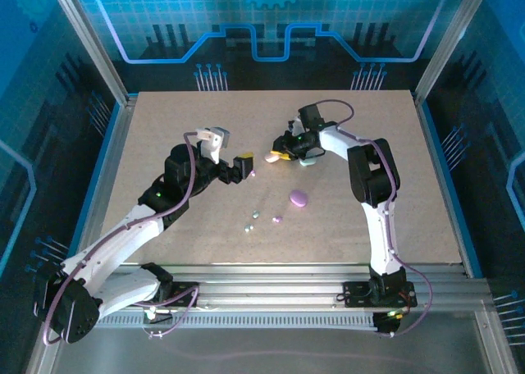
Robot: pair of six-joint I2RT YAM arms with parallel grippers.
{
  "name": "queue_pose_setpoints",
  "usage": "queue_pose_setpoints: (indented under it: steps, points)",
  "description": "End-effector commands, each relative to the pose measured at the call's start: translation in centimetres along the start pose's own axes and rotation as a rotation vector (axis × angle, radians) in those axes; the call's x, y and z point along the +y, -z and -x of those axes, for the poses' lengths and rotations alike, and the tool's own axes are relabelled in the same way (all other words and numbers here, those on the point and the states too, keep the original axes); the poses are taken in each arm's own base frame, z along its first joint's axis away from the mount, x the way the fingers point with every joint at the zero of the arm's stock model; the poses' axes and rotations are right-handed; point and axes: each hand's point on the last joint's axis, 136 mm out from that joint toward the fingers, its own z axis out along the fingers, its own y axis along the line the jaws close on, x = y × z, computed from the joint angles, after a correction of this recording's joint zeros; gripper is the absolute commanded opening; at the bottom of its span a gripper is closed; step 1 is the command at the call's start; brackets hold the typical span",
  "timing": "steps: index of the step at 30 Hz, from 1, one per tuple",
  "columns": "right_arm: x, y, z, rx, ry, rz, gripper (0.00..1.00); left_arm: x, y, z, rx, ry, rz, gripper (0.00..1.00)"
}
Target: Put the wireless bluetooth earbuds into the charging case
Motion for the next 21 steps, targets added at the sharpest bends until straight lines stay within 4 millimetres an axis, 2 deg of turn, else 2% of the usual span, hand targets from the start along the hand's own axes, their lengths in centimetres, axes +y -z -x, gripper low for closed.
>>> queue_pose_setpoints:
  steps: [1,4,11,16,18,21]
  points:
    - [-1.2,0.5,-0.7,0.014,0.021,-0.102,0.37,-0.5,0.4,1.5,-0.028,0.009,-0.026,0.93]
    - [-0.9,1.5,-0.6,0.005,0.043,-0.126,0.46,-0.6,0.3,1.5,-0.026,0.014,-0.033,0.93]
    - [0.7,4.3,-0.3,-0.029,0.109,-0.156,0.55,-0.8,0.2,1.3,-0.018,0.024,-0.047,0.94]
    - [3.0,8.0,-0.9,-0.067,0.215,-0.175,0.61,-0.8,0.2,1.2,-0.015,0.024,-0.048,0.94]
    - [3.1,9.6,-1.5,-0.086,0.254,-0.202,0.62,-0.8,0.1,1.1,-0.01,0.024,-0.049,0.95]
    - [2.3,11.8,-3.1,-0.106,0.32,-0.262,0.63,-0.6,0.0,1.0,-0.01,0.026,-0.042,0.96]
